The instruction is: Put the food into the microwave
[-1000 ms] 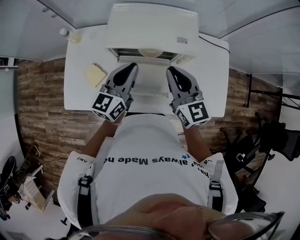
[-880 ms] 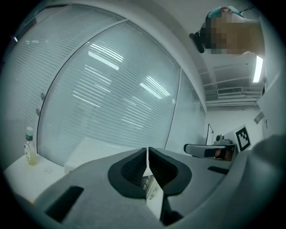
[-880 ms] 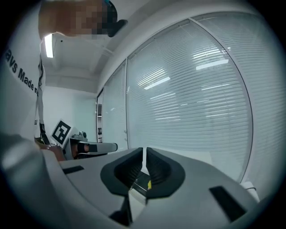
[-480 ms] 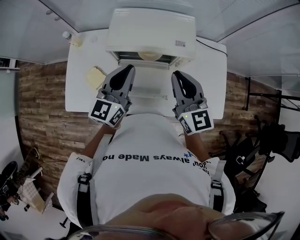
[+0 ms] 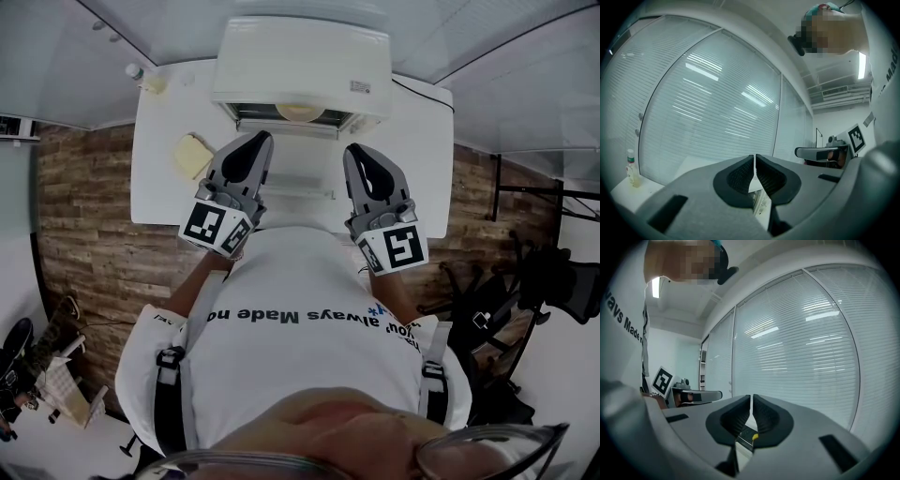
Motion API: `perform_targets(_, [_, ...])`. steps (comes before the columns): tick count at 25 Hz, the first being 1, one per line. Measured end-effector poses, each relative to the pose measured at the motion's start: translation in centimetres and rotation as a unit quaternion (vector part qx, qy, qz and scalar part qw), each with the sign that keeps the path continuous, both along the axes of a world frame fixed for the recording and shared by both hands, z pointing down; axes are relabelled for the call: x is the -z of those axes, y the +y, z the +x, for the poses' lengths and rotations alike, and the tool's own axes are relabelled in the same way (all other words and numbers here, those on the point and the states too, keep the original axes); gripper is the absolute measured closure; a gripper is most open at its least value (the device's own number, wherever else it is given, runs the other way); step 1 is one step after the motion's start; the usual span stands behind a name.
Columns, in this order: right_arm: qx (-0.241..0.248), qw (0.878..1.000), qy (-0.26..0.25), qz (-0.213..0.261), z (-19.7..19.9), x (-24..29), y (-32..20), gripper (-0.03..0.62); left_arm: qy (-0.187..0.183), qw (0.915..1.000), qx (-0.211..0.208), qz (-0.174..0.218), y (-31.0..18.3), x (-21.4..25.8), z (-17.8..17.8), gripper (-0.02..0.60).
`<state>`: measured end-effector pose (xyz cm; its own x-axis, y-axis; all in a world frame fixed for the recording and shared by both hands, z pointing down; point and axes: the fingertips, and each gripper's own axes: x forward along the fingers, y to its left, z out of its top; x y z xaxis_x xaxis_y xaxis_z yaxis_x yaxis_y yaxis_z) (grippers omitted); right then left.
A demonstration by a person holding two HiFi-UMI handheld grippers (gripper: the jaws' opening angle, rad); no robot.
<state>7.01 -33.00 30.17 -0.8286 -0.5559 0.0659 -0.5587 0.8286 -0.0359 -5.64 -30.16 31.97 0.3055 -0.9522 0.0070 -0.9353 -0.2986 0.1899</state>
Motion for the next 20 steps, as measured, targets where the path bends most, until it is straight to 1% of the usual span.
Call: perform_targets(20, [0.001,1.0,-0.005,0.0,-0.02,0.07,0.43,0.571,0.002,1.0,0.004,-0.001,0.74,-0.01,-0.06,0.56])
